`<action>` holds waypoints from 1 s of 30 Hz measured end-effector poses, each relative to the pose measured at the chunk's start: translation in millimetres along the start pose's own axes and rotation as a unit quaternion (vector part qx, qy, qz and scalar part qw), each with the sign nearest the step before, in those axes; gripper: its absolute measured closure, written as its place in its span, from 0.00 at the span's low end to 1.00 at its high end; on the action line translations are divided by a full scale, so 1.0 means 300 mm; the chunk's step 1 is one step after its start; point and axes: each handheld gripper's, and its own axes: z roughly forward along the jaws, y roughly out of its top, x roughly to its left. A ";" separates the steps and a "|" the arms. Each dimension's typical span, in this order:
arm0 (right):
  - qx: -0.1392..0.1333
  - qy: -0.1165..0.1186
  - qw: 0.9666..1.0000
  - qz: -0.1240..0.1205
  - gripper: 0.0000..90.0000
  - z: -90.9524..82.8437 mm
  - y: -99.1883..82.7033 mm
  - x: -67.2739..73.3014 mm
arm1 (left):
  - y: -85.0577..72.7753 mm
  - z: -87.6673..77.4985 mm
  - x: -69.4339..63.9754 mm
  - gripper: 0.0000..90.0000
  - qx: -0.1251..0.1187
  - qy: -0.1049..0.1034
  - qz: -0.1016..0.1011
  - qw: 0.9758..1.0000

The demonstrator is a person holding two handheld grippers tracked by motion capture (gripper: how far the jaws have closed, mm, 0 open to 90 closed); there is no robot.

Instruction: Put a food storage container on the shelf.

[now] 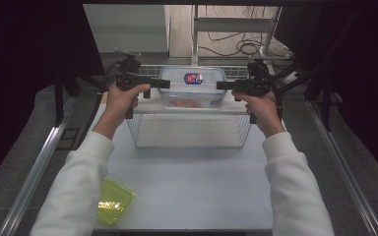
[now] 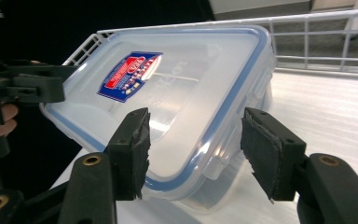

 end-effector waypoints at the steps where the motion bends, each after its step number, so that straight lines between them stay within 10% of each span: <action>1: 0.000 0.000 1.000 0.000 0.46 0.000 0.000 0.000 | 0.000 0.000 0.000 0.39 0.000 0.000 0.000 1.000; 9: -0.035 -0.010 0.999 -0.010 0.55 -0.063 -0.031 0.003 | -0.007 -0.055 -0.025 0.25 -0.031 -0.004 0.004 1.000; 15: -0.034 -0.007 0.999 -0.038 0.90 -0.135 -0.095 0.004 | -0.054 -0.115 -0.063 0.22 -0.034 -0.011 0.017 0.999; 21: 0.025 0.019 0.996 -0.081 0.99 -0.079 -0.178 0.044 | -0.098 -0.152 -0.078 0.20 -0.036 -0.025 0.021 0.999; 30: 0.033 0.015 0.995 -0.092 0.99 0.010 -0.177 0.065 | -0.143 -0.169 -0.075 0.19 -0.029 -0.029 0.020 0.999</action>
